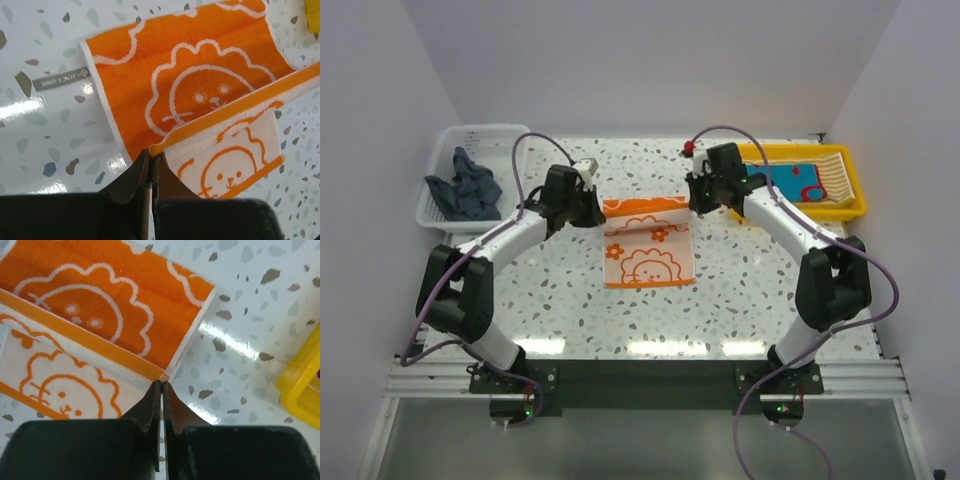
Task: Fold and stack the towels
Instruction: Fold the towel
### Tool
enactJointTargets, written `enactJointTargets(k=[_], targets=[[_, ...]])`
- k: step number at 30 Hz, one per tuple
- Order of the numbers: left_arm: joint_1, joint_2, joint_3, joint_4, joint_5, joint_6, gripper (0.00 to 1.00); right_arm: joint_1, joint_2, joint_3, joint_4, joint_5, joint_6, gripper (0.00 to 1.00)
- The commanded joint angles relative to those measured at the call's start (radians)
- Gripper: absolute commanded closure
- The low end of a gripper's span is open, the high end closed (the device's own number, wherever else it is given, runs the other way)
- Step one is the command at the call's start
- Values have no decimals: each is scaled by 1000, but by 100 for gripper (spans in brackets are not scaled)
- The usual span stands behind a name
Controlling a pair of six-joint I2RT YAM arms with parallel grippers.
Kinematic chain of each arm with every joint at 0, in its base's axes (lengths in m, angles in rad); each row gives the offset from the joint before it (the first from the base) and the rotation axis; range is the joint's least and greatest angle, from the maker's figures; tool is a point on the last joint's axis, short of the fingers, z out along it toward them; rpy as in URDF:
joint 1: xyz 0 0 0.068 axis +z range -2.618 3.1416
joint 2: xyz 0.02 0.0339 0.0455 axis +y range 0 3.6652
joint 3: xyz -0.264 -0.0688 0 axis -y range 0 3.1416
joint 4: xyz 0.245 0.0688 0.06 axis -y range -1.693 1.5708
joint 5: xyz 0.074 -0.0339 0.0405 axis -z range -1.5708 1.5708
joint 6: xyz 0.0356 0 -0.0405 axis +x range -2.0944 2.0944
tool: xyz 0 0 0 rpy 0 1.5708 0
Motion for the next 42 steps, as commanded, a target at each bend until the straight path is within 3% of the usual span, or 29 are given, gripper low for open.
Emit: enactJointTargets(k=[1,22,31,42], targets=[[-12,-65,-52,-32,-48,-25,100,-11,-74,-71,-44,16,88,100],[-94,-190,-126,-118,-134,-34,100,-1,-223,-223,-66,-56,219,100],[-109,-153,-256,-29,-94,-86,100,1,-163,-364,16,-61,242,100],[-138,-150,-338,15,-69,-109,100,1,-109,-378,46,-60,241,100]])
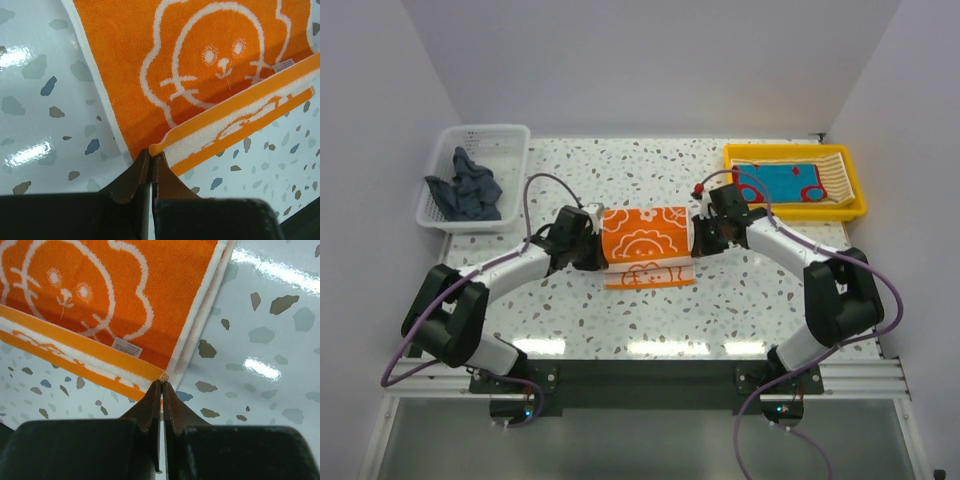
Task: Fold and stack the towels
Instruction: Fold the towel
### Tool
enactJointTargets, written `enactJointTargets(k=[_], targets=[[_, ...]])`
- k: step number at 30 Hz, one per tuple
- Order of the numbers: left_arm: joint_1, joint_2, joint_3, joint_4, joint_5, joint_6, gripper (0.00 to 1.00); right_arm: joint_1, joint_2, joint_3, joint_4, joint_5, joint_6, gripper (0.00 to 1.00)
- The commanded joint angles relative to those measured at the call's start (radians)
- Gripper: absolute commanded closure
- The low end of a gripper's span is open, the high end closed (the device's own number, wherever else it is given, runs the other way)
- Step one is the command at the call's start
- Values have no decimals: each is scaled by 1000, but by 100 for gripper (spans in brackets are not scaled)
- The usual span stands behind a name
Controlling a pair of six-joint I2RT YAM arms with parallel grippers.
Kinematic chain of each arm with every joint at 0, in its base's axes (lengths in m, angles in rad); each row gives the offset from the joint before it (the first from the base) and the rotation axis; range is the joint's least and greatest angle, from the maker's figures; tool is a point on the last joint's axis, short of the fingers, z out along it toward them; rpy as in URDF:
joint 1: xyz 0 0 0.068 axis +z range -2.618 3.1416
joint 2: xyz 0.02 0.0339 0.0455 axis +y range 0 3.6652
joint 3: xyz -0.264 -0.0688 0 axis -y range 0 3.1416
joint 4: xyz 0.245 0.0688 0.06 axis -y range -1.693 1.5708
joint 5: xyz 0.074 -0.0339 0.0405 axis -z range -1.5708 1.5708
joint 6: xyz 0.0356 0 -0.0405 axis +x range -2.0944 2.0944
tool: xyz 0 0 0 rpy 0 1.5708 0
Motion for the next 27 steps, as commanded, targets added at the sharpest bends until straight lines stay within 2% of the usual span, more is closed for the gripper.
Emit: enactJointTargets(k=[1,14,19,27], targets=[[2,-4,-28,18,-28,-7,100,-13,2,0,19,40,-4,100],[1,-119,21,11,-35,10,100,-13,-108,113,-56,75,-33,100],[-7,-130,-2,20,-38,14,100,-11,-128,93,-55,68,-27,100],[-25,-57,-74,86,-18,22,98,-10,-95,-23,13,91,-30,100]])
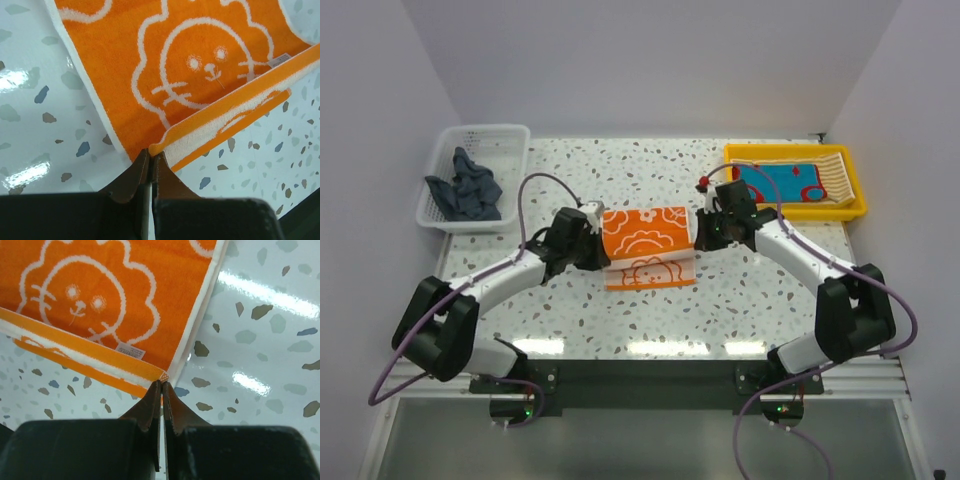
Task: Fold and stack the towels
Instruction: Fold the towel
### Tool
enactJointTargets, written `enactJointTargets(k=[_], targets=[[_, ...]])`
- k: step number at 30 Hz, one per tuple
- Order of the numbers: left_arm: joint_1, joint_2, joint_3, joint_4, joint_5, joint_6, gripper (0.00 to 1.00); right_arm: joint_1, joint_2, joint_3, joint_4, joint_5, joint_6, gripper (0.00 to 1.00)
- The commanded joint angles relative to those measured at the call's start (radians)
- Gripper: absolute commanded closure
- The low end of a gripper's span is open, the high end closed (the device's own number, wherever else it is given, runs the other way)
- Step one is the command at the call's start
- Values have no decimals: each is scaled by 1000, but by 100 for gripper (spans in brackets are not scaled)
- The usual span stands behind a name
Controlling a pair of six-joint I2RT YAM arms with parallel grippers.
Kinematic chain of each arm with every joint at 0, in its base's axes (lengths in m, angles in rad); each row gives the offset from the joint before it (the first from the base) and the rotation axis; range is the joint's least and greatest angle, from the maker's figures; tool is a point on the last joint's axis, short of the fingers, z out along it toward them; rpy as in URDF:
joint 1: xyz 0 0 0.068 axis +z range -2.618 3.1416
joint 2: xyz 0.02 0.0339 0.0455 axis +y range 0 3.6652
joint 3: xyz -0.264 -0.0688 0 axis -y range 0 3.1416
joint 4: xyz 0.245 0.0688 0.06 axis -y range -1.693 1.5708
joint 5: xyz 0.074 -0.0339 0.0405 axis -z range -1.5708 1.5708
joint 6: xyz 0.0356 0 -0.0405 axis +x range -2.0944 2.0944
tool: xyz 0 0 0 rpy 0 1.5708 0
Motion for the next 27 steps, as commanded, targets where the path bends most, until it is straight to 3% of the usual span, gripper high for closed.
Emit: enactJointTargets(k=[1,9,12,14,17,19,27], targets=[[-10,38,-45,45,-10,28,98,-9,10,-50,38,62,-19,100],[-26,85,-80,77,-16,20,91,-9,62,-90,84,38,-14,100],[-30,82,-80,75,-14,19,76,-7,70,-92,82,24,-10,100],[-33,69,-77,66,-8,17,64,-5,67,-90,75,11,-4,94],[-35,39,-83,46,3,9,52,-4,47,-90,53,-28,3,80],[-38,14,-88,36,6,5,46,2,32,-92,24,-47,6,76],[-59,-144,-154,-14,24,-63,39,77,-125,-188,-31,-82,42,70]])
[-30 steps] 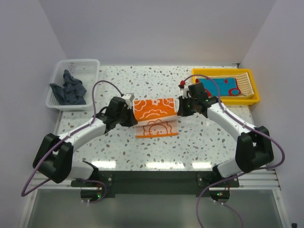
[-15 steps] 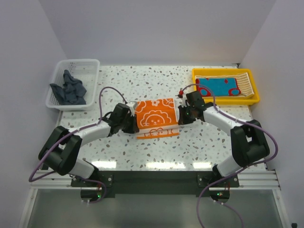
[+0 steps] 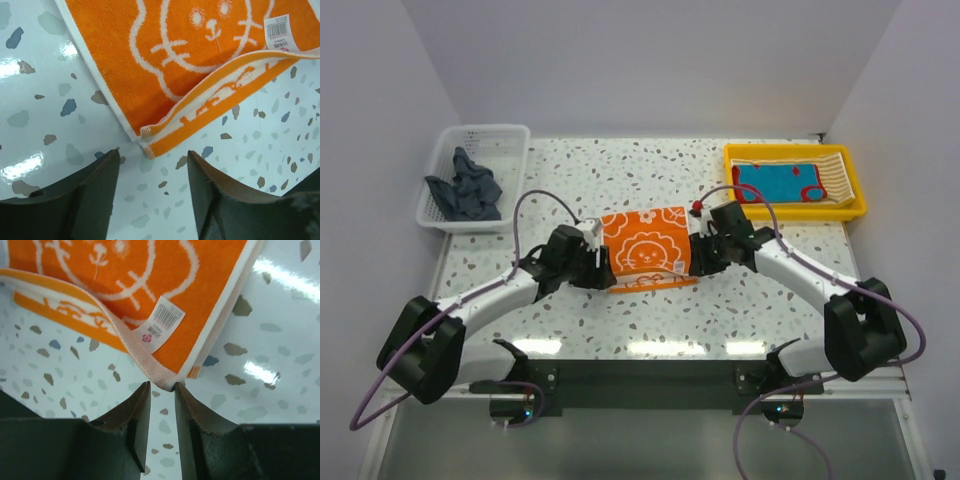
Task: Fold and stack the towels
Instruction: Fold the towel
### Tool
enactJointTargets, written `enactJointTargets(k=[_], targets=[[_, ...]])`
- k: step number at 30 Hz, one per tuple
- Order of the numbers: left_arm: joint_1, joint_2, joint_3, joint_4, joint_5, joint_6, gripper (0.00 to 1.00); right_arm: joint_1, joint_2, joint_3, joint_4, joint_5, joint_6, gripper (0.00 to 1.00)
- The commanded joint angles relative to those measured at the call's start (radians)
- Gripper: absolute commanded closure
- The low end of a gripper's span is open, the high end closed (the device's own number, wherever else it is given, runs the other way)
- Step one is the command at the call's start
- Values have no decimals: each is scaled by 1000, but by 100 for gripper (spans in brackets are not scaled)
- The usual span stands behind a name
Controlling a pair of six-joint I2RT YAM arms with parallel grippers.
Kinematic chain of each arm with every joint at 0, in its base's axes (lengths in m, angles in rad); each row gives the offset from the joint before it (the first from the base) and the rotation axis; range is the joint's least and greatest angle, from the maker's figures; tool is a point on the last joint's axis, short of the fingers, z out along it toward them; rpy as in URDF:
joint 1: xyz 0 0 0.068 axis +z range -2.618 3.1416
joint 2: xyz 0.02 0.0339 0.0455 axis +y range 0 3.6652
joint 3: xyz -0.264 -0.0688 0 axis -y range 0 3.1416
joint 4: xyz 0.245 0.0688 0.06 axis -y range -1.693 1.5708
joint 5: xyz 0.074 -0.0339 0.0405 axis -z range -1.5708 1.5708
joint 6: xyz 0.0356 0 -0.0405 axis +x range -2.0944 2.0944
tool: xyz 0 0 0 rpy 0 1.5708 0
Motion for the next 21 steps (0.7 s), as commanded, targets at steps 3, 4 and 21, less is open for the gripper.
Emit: enactJointTargets(k=[3,4,21], targets=[[-23,-104,-37,-30,9,-71,29,12,-109,-94,-38,-35,46,68],[-25,-115,-40,-36,-1,-82,28,12,-113,-102,-35,-32,52,67],[-65,-39,23,-77,-135,-292,47,11,-101,-91,94,158,229,61]])
